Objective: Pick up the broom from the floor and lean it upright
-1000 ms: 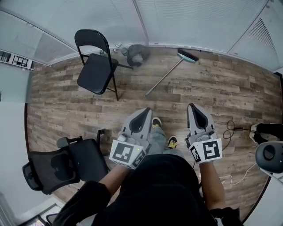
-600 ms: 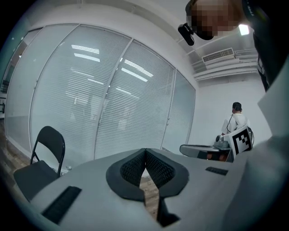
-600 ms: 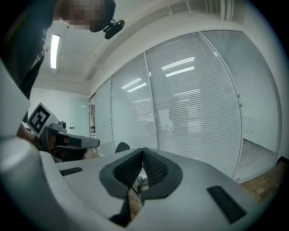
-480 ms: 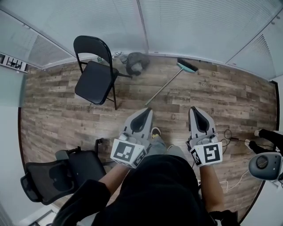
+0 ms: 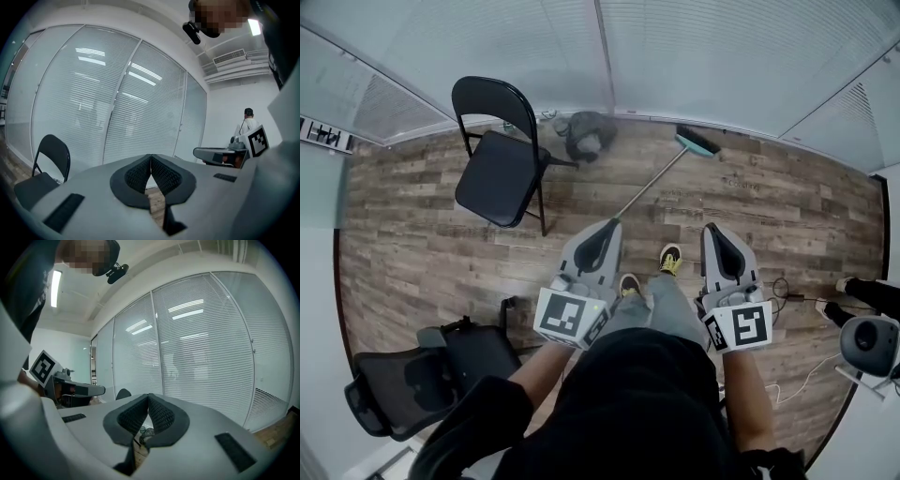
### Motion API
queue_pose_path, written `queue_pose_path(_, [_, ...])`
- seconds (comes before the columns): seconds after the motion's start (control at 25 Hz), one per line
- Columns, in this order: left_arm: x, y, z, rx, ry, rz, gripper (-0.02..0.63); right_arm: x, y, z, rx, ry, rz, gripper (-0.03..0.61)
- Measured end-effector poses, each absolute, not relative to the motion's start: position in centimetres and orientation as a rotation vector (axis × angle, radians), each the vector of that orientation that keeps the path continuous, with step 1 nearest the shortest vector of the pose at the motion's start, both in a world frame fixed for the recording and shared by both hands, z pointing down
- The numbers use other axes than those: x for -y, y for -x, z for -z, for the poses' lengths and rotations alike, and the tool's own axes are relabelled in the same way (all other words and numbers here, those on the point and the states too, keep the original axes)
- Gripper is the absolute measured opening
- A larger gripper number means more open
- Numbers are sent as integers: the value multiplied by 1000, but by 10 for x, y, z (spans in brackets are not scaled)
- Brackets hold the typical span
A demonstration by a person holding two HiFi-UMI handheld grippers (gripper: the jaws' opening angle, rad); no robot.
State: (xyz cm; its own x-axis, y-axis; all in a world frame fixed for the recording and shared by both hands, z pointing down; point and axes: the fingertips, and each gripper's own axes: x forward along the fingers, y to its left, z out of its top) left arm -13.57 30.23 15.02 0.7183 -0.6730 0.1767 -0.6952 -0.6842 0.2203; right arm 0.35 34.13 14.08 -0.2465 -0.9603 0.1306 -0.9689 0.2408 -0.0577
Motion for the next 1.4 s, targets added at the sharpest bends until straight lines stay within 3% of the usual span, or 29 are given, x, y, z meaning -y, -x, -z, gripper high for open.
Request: queue_pose_path(1.4, [-69,-58,-159,1225,-2619,-247,21,-80,-249,-156,2564,-1768,-214,17])
